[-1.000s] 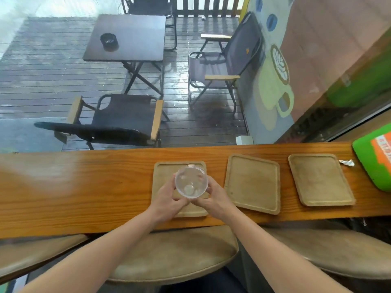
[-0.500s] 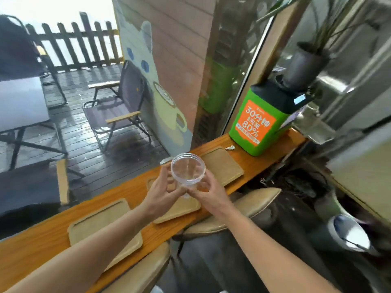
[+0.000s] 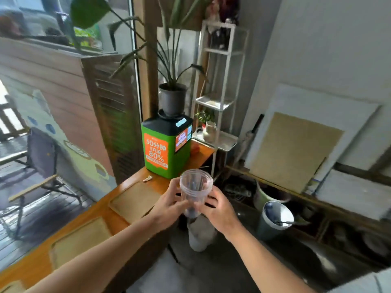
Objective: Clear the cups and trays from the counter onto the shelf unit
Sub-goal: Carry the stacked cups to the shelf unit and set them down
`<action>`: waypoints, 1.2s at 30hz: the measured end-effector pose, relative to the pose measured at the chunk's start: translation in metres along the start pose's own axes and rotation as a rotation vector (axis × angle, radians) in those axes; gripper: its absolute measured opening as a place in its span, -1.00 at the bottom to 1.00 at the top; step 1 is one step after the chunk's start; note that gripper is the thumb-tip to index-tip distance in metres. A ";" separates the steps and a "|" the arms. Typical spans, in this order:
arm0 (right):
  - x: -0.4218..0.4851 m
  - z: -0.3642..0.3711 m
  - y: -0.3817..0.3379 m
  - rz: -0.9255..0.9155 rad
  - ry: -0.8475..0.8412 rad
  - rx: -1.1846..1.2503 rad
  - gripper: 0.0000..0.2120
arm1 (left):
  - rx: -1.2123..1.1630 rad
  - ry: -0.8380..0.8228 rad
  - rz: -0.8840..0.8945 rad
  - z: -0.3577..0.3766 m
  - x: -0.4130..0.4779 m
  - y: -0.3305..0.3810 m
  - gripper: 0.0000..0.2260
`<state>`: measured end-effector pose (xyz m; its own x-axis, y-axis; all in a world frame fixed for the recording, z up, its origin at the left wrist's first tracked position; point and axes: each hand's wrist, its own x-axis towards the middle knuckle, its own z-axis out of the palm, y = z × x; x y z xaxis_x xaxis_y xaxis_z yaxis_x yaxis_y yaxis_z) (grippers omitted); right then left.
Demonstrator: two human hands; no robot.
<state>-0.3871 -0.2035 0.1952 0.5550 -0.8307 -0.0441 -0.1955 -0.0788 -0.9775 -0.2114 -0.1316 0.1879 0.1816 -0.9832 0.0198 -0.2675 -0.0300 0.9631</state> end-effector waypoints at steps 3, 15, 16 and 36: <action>-0.016 -0.068 0.010 -0.011 0.089 -0.004 -0.48 | 0.015 -0.048 0.024 0.064 0.025 0.028 -0.44; -0.030 -0.254 0.032 0.055 0.314 -0.026 -0.32 | -0.071 -0.206 0.037 0.230 0.122 0.086 -0.46; -0.024 -0.264 0.033 0.059 0.327 -0.023 -0.31 | -0.077 -0.213 0.032 0.236 0.134 0.087 -0.45; 0.242 -0.430 0.016 0.039 0.415 -0.145 -0.26 | -0.053 -0.270 0.108 0.268 0.456 0.123 -0.37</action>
<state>-0.6036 -0.6424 0.2572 0.1791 -0.9832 0.0352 -0.3373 -0.0949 -0.9366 -0.4147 -0.6314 0.2434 -0.1050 -0.9928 0.0574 -0.2203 0.0795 0.9722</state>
